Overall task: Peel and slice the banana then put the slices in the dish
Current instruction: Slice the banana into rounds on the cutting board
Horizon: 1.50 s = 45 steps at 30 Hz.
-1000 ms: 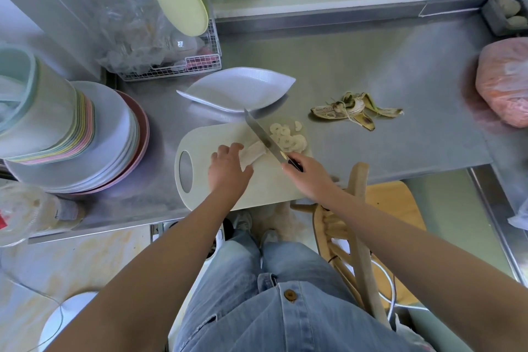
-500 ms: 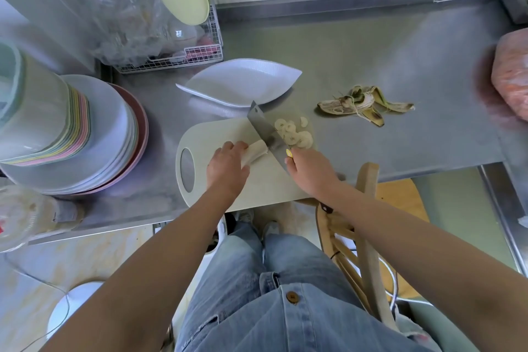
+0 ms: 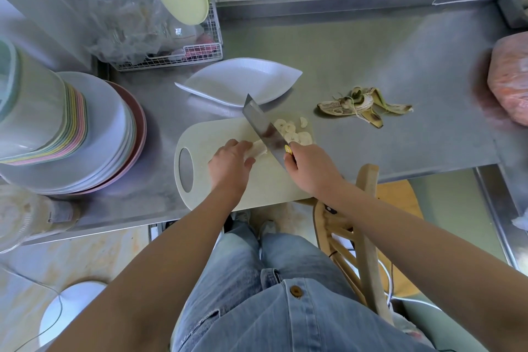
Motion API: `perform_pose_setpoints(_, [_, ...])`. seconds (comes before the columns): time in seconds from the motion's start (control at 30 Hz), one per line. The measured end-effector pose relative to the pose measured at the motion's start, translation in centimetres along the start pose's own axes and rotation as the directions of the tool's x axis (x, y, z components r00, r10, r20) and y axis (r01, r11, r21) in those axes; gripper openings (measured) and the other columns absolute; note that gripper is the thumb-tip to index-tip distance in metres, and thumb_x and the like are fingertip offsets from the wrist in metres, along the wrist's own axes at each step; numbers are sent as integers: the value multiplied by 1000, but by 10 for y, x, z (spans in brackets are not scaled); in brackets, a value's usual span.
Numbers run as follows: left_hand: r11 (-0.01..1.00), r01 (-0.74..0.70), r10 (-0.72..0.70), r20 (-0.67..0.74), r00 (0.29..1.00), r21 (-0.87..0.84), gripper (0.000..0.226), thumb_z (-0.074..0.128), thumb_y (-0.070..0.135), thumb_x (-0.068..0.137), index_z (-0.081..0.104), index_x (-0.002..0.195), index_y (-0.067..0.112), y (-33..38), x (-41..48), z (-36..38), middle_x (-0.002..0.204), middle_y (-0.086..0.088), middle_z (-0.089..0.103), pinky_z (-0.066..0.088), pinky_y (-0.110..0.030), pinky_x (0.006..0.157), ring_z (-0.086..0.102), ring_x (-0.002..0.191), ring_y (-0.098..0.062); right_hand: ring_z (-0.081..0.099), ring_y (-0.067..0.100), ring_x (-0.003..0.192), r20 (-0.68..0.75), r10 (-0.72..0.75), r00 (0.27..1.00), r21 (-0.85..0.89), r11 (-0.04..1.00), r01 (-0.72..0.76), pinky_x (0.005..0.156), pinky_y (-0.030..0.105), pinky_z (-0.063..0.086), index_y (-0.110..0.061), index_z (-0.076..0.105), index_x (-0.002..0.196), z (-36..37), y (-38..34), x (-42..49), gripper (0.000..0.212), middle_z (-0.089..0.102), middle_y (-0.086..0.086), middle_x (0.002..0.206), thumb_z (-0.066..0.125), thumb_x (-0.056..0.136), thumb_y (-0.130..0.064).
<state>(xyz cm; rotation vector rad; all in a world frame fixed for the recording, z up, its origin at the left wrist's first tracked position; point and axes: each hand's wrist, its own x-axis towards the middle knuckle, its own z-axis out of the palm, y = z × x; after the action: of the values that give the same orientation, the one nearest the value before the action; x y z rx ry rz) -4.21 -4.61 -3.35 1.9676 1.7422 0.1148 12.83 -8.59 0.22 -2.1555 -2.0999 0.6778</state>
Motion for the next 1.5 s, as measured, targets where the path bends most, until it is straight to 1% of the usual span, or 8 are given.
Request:
perform_pose_setpoints(0.33, [1000, 18, -18, -8, 1000, -16, 35, 63, 28, 90, 61, 125, 29, 1, 1, 0, 114, 2, 61, 46, -31, 77, 59, 99, -25, 40, 21, 61, 66, 15, 998, -31, 999, -13, 59, 31, 28, -12, 36, 81, -5, -3, 1, 20, 30, -5, 59, 37, 98, -22])
perform_pose_setpoints(0.53, [998, 43, -43, -7, 999, -37, 36, 64, 28, 89, 62, 125, 29, 3, 2, -1, 114, 3, 62, 45, -31, 77, 59, 98, -25, 36, 18, 57, 70, 40, 997, -6, 999, -40, 49, 27, 19, -13, 36, 81, 6, -3, 4, 20, 30, -5, 60, 37, 98, -22])
perform_pose_setpoints(0.63, [999, 45, -45, -7, 999, -26, 36, 64, 29, 90, 62, 126, 29, 3, 2, -2, 114, 4, 62, 43, -29, 75, 59, 98, -24, 42, 21, 62, 62, 51, 997, -4, 999, -50, 51, 28, 23, -14, 39, 82, 13, -6, 6, 18, 35, -2, 63, 37, 98, -22])
perform_pose_setpoints(0.73, [998, 44, -44, -6, 999, -35, 36, 65, 28, 89, 62, 125, 29, 3, 1, -2, 114, 4, 62, 43, -29, 75, 59, 97, -23, 45, 21, 64, 62, 59, 996, -22, 998, -57, 58, 30, 30, -11, 49, 89, 19, -7, 7, 21, 43, 2, 69, 36, 100, -24])
perform_pose_setpoints(0.87, [998, 44, -44, -4, 999, -49, 36, 66, 28, 89, 63, 125, 29, 3, 2, -3, 113, 4, 63, 45, -30, 77, 60, 96, -23, 45, 20, 62, 29, 41, 999, -26, 999, -41, 58, 30, 30, -6, 53, 95, 20, -4, 5, 26, 43, 2, 68, 36, 100, -24])
perform_pose_setpoints(1.07, [999, 36, -35, 11, 999, -25, 36, 64, 29, 89, 62, 125, 29, 2, 3, -3, 115, 3, 62, 46, -31, 78, 60, 99, -25, 40, 25, 54, -39, 35, 999, 19, 999, -34, 52, 30, 25, -14, 36, 79, 3, -2, 6, 21, 37, 2, 57, 39, 98, -24])
perform_pose_setpoints(1.23, [999, 46, -45, 18, 999, -28, 35, 64, 28, 89, 63, 124, 28, 2, 4, -4, 115, 2, 62, 48, -32, 80, 60, 100, -26, 35, 17, 52, 3, 12, 1000, -2, 1000, -12, 45, 26, 17, -16, 35, 82, -1, -4, 3, 18, 31, -5, 56, 38, 98, -24])
perform_pose_setpoints(1.5, [998, 48, -47, 8, 999, -29, 35, 64, 29, 89, 63, 123, 30, 3, 4, -3, 114, 3, 63, 45, -30, 78, 60, 98, -24, 32, 11, 50, 46, 47, 998, -16, 999, -46, 45, 26, 17, -13, 36, 81, 0, -6, 1, 20, 32, -3, 58, 36, 98, -23])
